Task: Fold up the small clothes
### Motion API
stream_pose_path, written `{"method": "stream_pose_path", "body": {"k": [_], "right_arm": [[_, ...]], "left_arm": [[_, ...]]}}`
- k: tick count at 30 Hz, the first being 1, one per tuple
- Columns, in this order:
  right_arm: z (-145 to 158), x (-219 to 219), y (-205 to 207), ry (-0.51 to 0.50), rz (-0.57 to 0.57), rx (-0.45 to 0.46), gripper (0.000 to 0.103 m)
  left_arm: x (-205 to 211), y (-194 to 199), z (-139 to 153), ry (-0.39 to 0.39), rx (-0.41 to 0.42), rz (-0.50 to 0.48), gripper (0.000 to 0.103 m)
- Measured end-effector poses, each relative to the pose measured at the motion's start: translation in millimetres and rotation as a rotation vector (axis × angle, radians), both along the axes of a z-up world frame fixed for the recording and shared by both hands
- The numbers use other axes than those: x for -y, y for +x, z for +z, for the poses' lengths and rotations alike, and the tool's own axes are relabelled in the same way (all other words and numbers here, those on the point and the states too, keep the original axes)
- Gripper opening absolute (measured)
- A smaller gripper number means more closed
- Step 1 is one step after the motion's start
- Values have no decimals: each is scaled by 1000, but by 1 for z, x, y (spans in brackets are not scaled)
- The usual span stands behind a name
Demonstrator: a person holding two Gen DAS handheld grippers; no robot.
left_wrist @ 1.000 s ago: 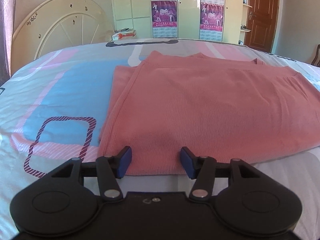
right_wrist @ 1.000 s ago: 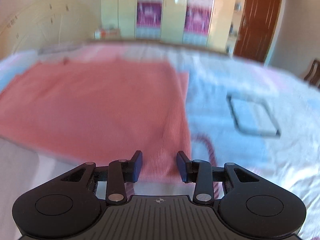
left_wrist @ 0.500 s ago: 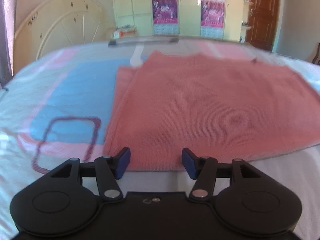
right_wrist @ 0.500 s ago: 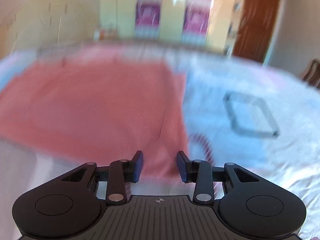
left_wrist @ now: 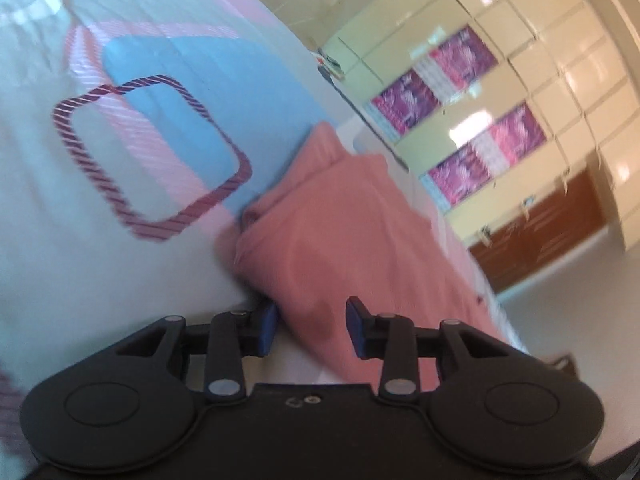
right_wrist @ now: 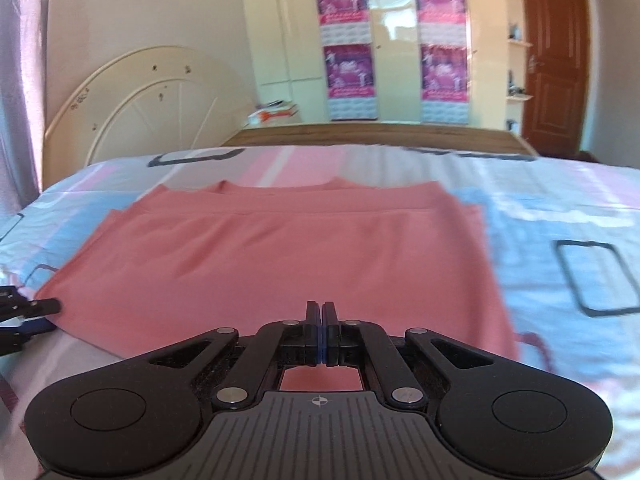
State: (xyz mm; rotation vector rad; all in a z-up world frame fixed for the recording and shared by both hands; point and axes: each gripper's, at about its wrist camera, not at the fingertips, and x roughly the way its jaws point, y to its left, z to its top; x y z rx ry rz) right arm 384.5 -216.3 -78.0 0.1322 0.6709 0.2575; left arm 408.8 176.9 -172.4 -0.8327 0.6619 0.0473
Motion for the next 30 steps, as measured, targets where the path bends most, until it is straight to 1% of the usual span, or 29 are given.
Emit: {"method": "stream_pose_path", "body": {"k": [3,5,7,9,11,13,14,15,16,17,18,20,21,22,23,24,26,28,29,30], "right_arm": [[-5,-24,26,21,31,-26,0],[-9,-40,44,34,49,-35,0],[-10,-56,58,47,70,-40,0],[-11,-71,67,60,93,-42,0],[-10,-85,74,69,120,-36,0],[-13,-95,79,71,140,-32,0],[-21,-101,83,48,142,-57,0],[-33,-106,90,13,136,-113,0],[-40,-106,93,16,134,-121,0],[-41,-105,95,28,135,-118,0],[-39,-105,97,26,136,-124,0],[-37,-105,100,17,146,-131,0],[-38,-104,101,21,148,-133,0],[-39,-102,102,29,146,-135,0],[-40,-101,104,41,142,-140,0],[-41,-100,106,51,139,-144,0],[-42,-97,107,66,141,-146,0],[-38,-91,104,99,143,-150,0],[-32,-81,98,139,103,-120,0],[-23,-64,90,180,41,-59,0]], "left_arm": [[-7,17,-8,-57,31,44,34],[-9,27,-11,-61,33,62,24],[-11,35,-14,-59,23,55,12],[-13,34,-10,-74,32,57,10],[-12,24,3,-69,96,54,10],[-11,16,10,-52,133,50,9],[-11,14,8,-42,130,41,9],[-10,17,3,-23,105,28,11],[-10,21,-3,-16,55,32,16],[-12,23,-8,-25,12,48,18],[-15,21,-11,-55,22,61,20],[-17,21,-12,-68,27,90,19],[-15,22,-9,-60,21,92,12],[-12,21,-6,-52,18,85,10],[-7,23,1,-46,40,69,10],[0,22,13,-25,73,48,9],[17,26,38,50,116,-14,9],[42,33,65,106,159,-87,9],[58,36,78,138,178,-125,9],[77,39,90,167,195,-169,9]]}}
